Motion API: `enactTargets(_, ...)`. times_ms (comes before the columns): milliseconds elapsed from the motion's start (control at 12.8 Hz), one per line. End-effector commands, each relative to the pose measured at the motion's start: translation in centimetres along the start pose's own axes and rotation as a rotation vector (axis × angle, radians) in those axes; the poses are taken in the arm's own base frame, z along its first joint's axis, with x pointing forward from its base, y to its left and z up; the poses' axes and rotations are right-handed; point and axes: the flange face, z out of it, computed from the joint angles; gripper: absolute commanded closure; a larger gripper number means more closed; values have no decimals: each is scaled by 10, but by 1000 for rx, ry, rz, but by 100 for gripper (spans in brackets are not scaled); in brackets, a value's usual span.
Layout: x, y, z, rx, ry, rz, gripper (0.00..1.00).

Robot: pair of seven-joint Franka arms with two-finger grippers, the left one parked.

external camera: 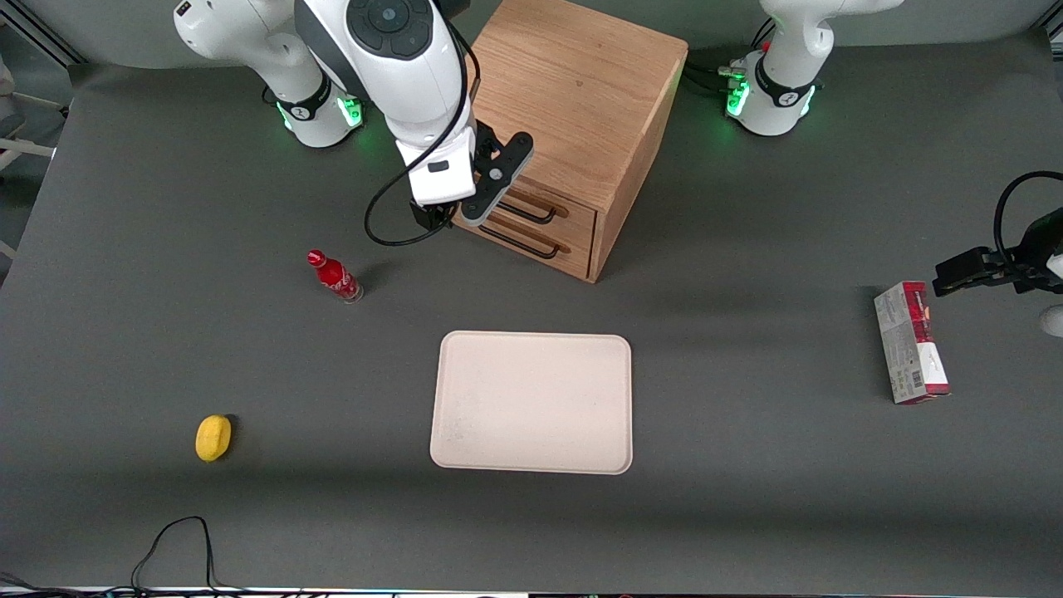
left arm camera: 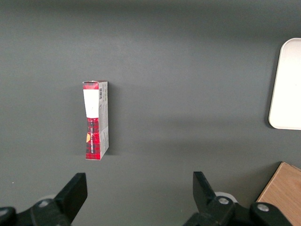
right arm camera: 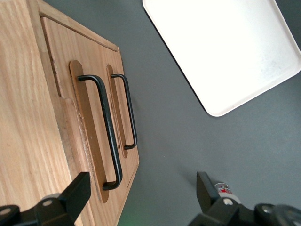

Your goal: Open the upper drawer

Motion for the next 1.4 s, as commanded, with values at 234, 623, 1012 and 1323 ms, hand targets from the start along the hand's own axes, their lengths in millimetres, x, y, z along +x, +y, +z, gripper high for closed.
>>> enactTargets(234, 2, -8, -2, 104, 17, -66, 0)
enactTargets(623, 4, -9, 24, 101, 26, -61, 0)
enactTargets(1012, 7, -12, 60, 81, 47, -59, 0)
enactTargets(1323, 7, -10, 77, 73, 62, -52, 0)
